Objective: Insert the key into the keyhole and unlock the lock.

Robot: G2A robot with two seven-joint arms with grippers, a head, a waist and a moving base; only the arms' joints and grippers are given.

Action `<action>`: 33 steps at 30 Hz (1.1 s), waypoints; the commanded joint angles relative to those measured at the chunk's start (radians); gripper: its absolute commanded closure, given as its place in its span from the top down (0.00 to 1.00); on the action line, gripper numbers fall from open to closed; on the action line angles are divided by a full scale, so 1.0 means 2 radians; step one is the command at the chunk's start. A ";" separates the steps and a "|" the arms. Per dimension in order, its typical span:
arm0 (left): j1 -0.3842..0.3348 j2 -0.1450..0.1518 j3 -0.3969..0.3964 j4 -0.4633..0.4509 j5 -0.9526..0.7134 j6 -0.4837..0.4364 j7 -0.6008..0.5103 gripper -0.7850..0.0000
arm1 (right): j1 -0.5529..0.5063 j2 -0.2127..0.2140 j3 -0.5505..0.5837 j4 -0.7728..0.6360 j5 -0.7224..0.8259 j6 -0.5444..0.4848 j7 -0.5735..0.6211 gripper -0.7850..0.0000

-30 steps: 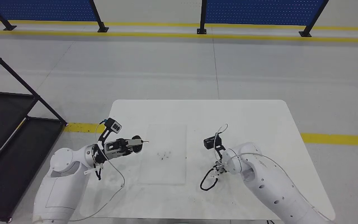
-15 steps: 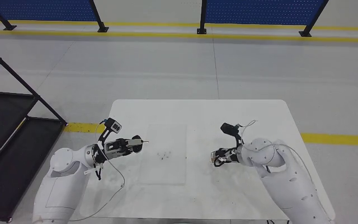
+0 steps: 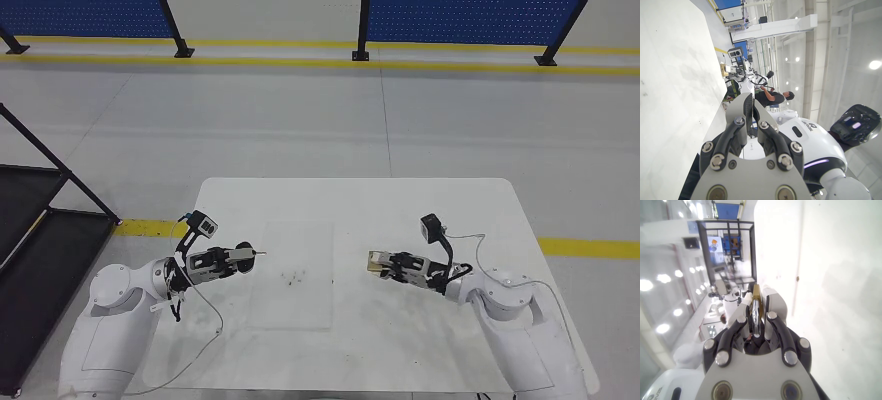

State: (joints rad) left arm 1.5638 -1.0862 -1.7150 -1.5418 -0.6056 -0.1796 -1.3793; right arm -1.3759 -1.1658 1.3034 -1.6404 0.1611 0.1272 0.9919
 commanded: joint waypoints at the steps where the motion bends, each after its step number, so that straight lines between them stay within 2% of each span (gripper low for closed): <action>1: 0.000 0.000 0.000 0.000 0.000 0.000 0.000 0.00 | -0.007 0.002 0.010 -0.019 0.004 0.001 -0.002 0.00; 11: 0.000 0.000 0.000 0.000 0.000 0.000 0.000 0.00 | -0.041 0.010 0.039 -0.098 0.030 -0.004 -0.002 0.00; 30: 0.001 0.000 0.000 0.000 0.001 0.000 0.004 0.00 | -0.038 0.011 0.033 -0.097 0.028 -0.003 0.008 0.00; 33: 0.004 -0.004 0.027 -0.015 -0.016 0.004 0.030 0.00 | -0.038 0.011 0.033 -0.097 0.028 -0.003 0.008 0.00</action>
State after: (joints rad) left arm 1.5703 -1.0906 -1.6855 -1.5619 -0.6049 -0.1738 -1.3439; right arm -1.4519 -1.1444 1.3695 -1.8344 0.2170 0.1208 1.0082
